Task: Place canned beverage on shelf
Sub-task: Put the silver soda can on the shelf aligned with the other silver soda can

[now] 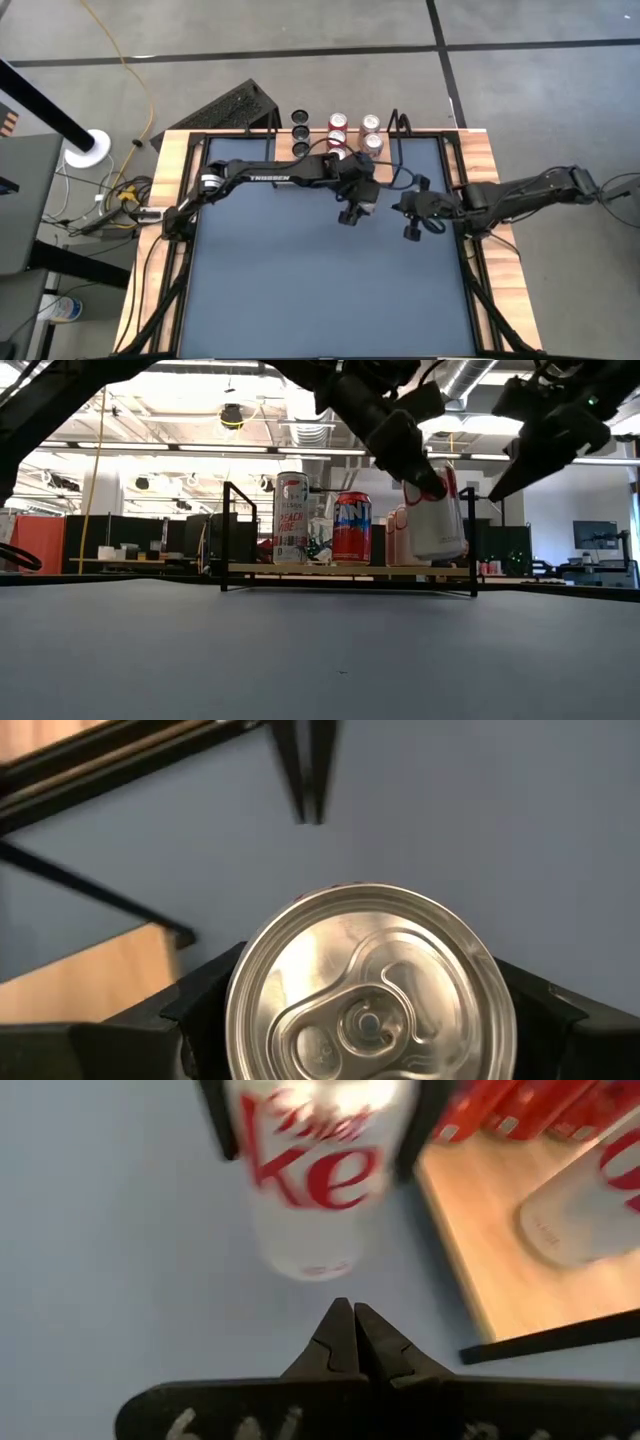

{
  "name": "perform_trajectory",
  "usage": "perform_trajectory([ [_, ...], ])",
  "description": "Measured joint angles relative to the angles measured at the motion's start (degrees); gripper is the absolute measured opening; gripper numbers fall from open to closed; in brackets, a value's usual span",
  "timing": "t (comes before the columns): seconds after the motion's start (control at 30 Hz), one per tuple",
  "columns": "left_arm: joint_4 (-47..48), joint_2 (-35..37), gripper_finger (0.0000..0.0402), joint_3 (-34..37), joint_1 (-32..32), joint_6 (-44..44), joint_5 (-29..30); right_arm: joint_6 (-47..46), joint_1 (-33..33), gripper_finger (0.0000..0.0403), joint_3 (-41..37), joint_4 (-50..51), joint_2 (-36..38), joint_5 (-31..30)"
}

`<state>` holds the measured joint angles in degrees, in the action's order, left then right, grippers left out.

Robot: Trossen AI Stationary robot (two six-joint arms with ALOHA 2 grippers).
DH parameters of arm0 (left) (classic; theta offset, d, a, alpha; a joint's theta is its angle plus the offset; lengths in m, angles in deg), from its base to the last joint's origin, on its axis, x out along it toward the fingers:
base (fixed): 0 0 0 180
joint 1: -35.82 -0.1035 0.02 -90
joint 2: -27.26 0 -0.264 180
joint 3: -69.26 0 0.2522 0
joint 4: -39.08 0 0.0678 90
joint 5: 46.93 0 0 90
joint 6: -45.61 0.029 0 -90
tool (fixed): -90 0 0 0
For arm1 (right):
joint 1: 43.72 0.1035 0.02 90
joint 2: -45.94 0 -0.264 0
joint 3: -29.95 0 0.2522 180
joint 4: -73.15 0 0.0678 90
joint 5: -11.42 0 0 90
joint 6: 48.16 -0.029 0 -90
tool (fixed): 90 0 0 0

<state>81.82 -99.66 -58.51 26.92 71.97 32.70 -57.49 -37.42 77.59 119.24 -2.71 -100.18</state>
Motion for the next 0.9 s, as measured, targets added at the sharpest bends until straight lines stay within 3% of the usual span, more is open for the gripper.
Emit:
perform_trajectory([
  [0.37, -0.11, 0.09, 0.0288, 3.58, -1.91, -2.01, -4.68, 13.61, -7.71, 0.0000, 4.23, 1.74, 0.00, 3.44],
  [0.6, -0.31, 0.09, 0.0298, 6.19, -1.86, -0.28, -4.83, 15.66, -12.70, 0.0000, 4.23, 1.52, -0.15, 8.32],
  [0.9, -1.09, 0.46, 0.0342, 7.31, -0.45, 1.07, -2.29, 15.72, -13.54, 0.0000, 4.23, 1.52, -0.15, 8.60],
])
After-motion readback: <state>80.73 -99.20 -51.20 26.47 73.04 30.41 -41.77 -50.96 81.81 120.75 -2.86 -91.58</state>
